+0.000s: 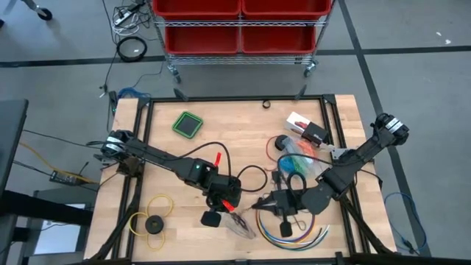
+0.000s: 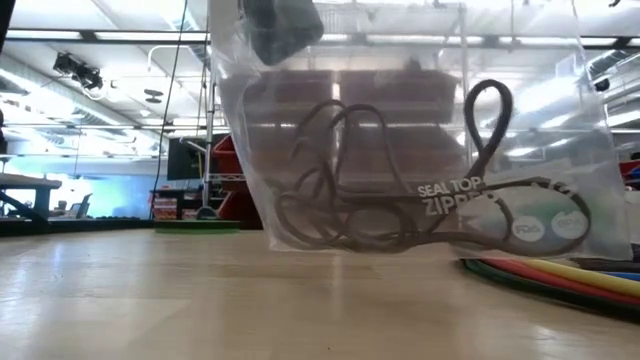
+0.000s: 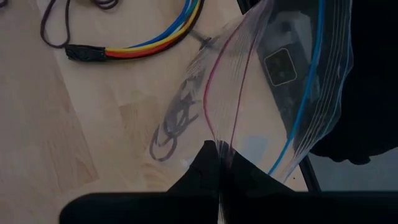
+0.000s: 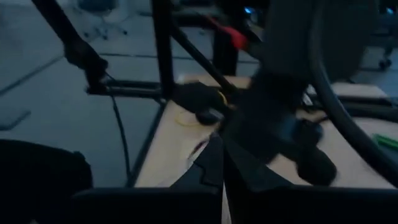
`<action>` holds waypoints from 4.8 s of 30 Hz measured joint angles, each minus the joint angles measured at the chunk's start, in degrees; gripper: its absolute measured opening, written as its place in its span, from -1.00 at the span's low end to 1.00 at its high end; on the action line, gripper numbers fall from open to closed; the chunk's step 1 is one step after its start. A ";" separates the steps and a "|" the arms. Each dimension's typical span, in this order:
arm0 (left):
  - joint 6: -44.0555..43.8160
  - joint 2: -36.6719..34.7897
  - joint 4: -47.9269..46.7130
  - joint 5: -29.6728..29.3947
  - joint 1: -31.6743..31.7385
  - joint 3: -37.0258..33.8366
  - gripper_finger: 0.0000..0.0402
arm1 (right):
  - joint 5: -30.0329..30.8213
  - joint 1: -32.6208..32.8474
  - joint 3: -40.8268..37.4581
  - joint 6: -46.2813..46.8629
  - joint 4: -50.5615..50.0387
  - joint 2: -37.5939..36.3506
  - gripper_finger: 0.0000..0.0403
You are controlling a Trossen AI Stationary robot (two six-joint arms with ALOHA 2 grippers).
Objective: Sort rubber bands
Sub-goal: Put the black rubber band into the transparent zip bag
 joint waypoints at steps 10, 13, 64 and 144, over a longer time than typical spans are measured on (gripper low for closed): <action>-0.17 0.00 1.99 -0.71 0.42 -0.02 -1.00 | -5.30 -0.71 0.00 -3.82 10.21 4.36 -1.00; -0.20 0.00 3.06 -0.79 0.44 -0.02 -1.00 | -6.05 -0.90 -0.04 -4.44 11.36 5.32 -1.00; 0.02 0.00 4.37 -0.90 0.42 -0.02 -1.00 | -8.85 -2.17 0.07 -6.33 17.75 8.65 -1.00; -0.04 0.00 4.76 -1.15 0.33 -0.07 -1.00 | -12.31 18.55 -17.88 67.08 -26.61 14.44 -0.65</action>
